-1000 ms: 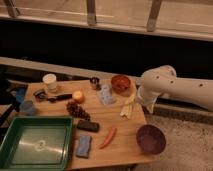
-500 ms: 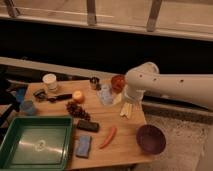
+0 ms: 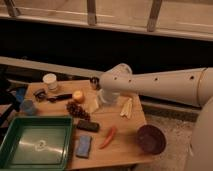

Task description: Place eraser in metal cup

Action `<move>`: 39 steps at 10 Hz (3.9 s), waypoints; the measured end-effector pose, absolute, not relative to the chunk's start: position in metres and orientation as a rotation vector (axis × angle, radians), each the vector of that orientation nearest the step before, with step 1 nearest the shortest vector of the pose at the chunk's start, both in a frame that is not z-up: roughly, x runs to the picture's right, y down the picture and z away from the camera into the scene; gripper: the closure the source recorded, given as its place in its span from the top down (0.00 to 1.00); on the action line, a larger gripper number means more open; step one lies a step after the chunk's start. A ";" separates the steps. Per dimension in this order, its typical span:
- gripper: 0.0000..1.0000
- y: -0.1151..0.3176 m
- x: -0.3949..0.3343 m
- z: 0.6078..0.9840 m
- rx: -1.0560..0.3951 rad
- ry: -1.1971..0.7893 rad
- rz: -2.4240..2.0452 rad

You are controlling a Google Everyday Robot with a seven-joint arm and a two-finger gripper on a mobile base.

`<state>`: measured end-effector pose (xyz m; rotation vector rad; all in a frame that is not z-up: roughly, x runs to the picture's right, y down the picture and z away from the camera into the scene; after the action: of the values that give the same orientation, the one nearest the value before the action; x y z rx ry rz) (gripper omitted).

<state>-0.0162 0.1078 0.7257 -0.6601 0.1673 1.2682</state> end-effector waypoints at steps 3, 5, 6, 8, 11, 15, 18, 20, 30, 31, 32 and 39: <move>0.80 0.118 -0.034 0.715 -0.694 0.128 1.211; 0.80 0.118 -0.035 0.716 -0.699 0.134 1.203; 0.80 0.120 -0.039 0.721 -0.710 0.143 1.184; 0.80 0.126 -0.053 0.744 -0.733 0.172 1.138; 0.80 0.138 -0.060 0.776 -0.775 0.225 1.087; 0.80 0.153 -0.055 0.802 -0.841 0.216 1.104; 0.80 0.153 -0.057 0.802 -0.842 0.214 1.101; 0.80 0.154 -0.056 0.803 -0.833 0.214 1.095; 0.80 0.168 -0.106 0.829 -0.827 0.211 0.972; 0.80 0.174 -0.111 0.828 -0.827 0.225 0.957; 0.80 0.178 -0.110 0.828 -0.826 0.236 0.956; 0.80 0.196 -0.097 0.835 -0.841 0.275 0.983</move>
<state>-0.0974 0.1963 0.8349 -0.8410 0.2746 0.9832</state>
